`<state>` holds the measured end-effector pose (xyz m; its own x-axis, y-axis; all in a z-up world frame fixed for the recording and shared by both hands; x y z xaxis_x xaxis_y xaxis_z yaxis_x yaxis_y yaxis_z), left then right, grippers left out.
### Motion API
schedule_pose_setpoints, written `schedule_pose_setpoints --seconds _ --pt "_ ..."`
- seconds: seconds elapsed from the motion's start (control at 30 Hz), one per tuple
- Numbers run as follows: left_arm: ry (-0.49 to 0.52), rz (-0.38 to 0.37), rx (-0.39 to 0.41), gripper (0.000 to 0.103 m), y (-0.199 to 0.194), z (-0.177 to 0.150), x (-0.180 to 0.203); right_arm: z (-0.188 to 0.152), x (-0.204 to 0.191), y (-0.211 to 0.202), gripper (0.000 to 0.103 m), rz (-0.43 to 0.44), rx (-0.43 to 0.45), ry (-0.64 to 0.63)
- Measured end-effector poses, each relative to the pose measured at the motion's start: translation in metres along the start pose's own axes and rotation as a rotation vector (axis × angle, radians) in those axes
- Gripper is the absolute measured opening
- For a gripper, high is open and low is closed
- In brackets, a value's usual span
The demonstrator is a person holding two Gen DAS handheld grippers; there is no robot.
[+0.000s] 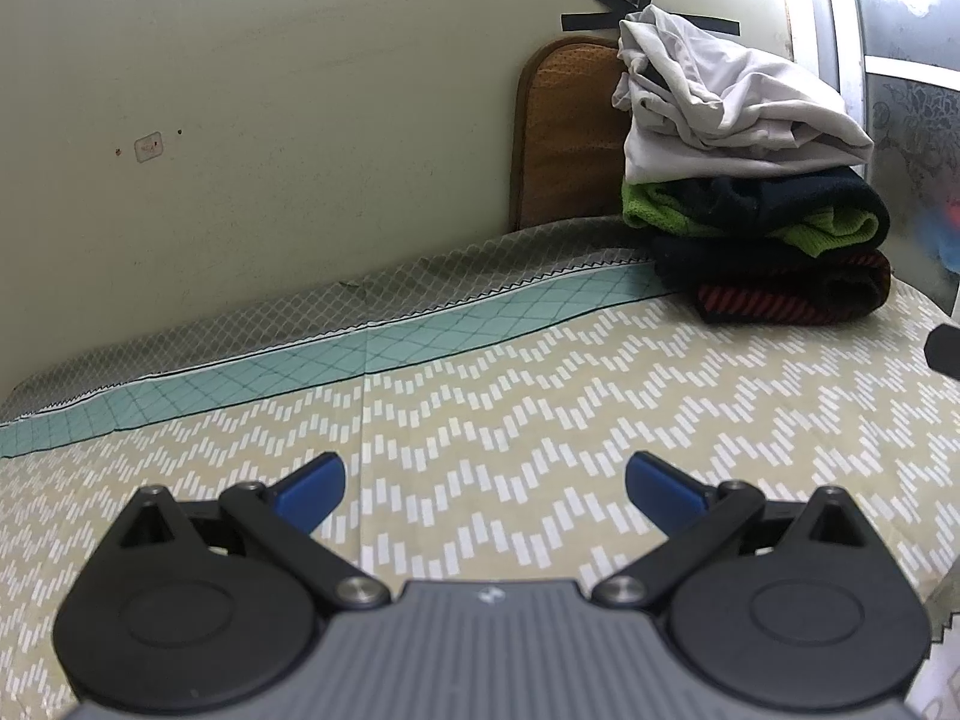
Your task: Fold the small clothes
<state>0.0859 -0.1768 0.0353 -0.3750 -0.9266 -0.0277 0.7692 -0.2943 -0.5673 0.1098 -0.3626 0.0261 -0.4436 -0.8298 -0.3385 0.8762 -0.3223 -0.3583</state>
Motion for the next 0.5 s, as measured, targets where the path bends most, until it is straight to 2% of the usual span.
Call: schedule_pose_setpoints --seconds 0.5 --pt "0.010 -0.008 -0.003 0.103 -0.0010 -0.0003 0.0013 -0.0004 -0.0005 0.0007 0.103 -0.004 -0.004 0.002"
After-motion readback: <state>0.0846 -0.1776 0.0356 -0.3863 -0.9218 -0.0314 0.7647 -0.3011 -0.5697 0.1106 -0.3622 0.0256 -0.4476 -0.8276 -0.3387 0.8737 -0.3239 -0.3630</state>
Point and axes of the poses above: each gripper's, at about its wrist camera, not at the fingertips, and y roughly the way its jaws point, x to its right, z to its top, the point moved 3 cm from there along y, roughly the way its jaws point, and after that the axes turned 10 degrees about -z, right-handed, at the moved point
